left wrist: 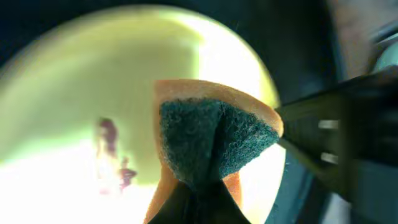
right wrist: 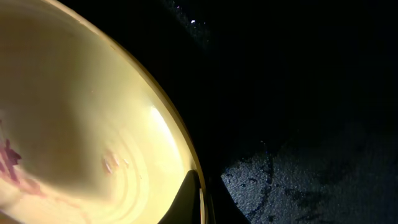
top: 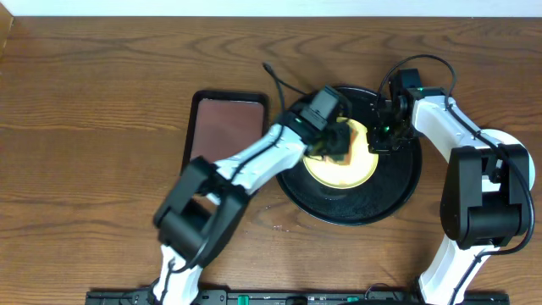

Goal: Clean dirty plates on tray and stack at the side
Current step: 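Scrub the yellow plate with the sponge in the left gripper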

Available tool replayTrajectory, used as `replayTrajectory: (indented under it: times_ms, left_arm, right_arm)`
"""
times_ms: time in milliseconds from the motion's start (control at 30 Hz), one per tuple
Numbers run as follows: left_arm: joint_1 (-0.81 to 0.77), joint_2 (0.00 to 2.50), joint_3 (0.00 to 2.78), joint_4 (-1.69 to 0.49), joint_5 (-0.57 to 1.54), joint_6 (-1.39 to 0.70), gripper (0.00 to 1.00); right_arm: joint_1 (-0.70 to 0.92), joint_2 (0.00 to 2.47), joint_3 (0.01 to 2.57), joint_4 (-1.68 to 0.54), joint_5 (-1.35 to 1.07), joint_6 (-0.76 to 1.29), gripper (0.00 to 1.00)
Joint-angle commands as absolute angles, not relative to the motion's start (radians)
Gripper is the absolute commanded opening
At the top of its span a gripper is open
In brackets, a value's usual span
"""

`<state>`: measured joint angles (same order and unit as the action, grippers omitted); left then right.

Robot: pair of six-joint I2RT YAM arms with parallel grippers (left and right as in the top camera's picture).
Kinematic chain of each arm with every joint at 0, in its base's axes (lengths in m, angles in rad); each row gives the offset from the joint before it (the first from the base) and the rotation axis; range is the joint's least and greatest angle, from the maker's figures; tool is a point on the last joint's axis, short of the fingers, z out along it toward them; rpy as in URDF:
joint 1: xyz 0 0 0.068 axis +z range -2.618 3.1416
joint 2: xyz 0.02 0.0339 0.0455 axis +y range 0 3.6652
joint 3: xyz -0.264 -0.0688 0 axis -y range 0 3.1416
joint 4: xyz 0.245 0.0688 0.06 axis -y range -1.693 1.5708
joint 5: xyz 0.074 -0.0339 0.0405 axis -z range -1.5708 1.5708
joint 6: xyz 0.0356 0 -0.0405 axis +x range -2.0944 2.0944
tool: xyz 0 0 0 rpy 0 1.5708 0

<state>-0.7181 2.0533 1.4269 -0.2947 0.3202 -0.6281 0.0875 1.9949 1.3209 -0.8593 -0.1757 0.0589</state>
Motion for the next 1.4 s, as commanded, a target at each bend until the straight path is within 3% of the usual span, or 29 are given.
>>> replayTrajectory:
  times_ms: [0, 133, 533, 633, 933, 1367]
  left_arm:
    - [-0.720, 2.114, 1.437, -0.281, 0.328, -0.694, 0.08]
    - [-0.696, 2.173, 1.437, -0.306, 0.310, -0.634, 0.07]
    - [-0.678, 2.173, 1.524, -0.609, -0.252, -0.392, 0.07]
    - [-0.680, 2.173, 1.523, -0.590, -0.209, -0.425, 0.07]
    - [-0.693, 2.202, 1.522, -0.321, 0.263, -0.672, 0.07]
    - [-0.726, 2.276, 1.523, -0.192, 0.417, -0.720, 0.07]
  right_arm:
    - [0.093, 2.014, 1.309, -0.864, -0.196, 0.055, 0.01]
    - [0.094, 2.014, 1.309, -0.874, -0.195, 0.055, 0.01]
    - [0.093, 2.014, 1.309, -0.890, -0.179, 0.055, 0.01]
    - [0.093, 2.014, 1.309, -0.891, -0.176, 0.055, 0.01]
    - [0.093, 2.014, 1.309, -0.891, -0.176, 0.054, 0.01]
    - [0.093, 2.014, 1.309, -0.894, -0.176, 0.054, 0.01]
